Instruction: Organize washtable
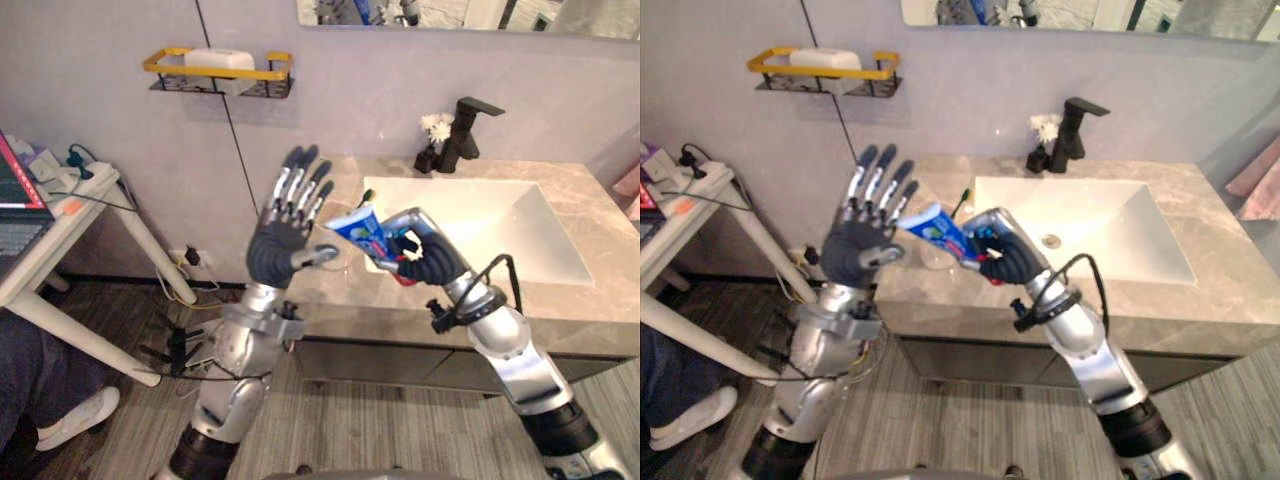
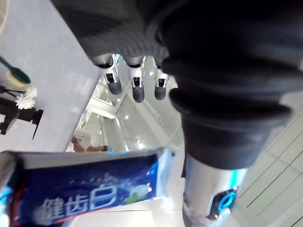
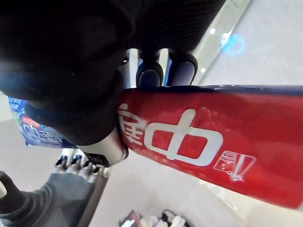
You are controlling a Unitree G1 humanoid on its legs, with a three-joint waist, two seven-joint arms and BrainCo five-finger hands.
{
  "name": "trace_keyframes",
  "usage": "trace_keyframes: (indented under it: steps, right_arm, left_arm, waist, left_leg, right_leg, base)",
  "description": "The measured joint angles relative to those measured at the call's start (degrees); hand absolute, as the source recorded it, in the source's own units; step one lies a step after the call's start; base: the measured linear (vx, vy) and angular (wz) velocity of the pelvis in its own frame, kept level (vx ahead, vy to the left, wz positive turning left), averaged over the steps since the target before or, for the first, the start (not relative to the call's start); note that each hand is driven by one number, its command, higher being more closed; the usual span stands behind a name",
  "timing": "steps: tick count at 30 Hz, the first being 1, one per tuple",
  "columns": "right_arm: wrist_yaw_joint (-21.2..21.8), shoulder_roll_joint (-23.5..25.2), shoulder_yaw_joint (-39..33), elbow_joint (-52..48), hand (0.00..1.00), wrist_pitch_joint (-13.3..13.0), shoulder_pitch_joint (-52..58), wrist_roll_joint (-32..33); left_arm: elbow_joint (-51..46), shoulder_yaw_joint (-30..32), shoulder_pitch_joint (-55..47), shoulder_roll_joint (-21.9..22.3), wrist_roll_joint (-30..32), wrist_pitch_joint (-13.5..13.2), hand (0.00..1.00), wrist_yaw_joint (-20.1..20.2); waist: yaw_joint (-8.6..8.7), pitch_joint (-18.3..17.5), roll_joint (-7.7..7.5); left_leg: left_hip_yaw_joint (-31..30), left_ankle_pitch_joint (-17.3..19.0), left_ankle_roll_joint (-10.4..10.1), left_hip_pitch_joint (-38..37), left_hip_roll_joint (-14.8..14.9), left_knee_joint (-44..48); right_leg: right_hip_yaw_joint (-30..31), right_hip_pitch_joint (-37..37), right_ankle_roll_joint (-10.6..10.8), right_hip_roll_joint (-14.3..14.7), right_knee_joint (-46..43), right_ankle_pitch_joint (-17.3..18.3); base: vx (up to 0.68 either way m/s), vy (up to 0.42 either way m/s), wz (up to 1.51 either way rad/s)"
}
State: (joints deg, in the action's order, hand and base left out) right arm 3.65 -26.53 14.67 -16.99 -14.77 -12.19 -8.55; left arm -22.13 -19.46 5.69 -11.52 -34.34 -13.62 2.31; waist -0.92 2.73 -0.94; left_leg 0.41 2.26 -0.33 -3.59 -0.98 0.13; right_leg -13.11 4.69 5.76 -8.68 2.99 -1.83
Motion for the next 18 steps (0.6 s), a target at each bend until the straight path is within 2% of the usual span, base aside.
trace_keyframes:
  steps: [8, 9, 18]
  right_arm:
    - [-0.21, 0.76, 3.72, 0.86, 1.0, 0.22, -2.04, -0.09]
    - [-0.21, 1.05, 3.94, 0.94, 1.0, 0.23, -2.11, -0.1]
    - [-1.09, 1.4, 5.64, 2.47, 1.0, 0.17, -2.59, -0.06]
  left_arm:
    - [1.73, -5.52, 3.74, 0.13, -1.09, 0.98, 0.0, 0.0]
    - [2.11, -6.18, 4.65, 0.15, -1.09, 0.99, 1.0, -0.01]
    - [3.61, -7.51, 6.08, 0.27, -1.11, 0.77, 1.0, -2.75]
  waist:
    - [0.06, -0.49, -0.66]
    - [0.02, -0.53, -0.72]
    - [0.02, -1.3, -0.75]
  left_leg:
    - [0.63, 0.0, 0.0, -0.26, 0.04, -0.19]
    - [0.69, 0.0, 0.0, -0.26, 0.05, -0.2]
    - [0.9, -0.03, 0.04, -0.26, 0.07, -0.25]
  right_leg:
    - [0.67, -0.14, -0.02, 0.07, -0.01, -0.04]
    - [0.72, -0.15, -0.04, 0.07, -0.01, -0.05]
    - [0.89, -0.33, -0.07, 0.08, -0.11, -0.08]
  base:
    - [-0.02, -0.006, -0.04]
    - [-0.03, -0.01, -0.03]
    - [-0.01, -0.003, 0.0]
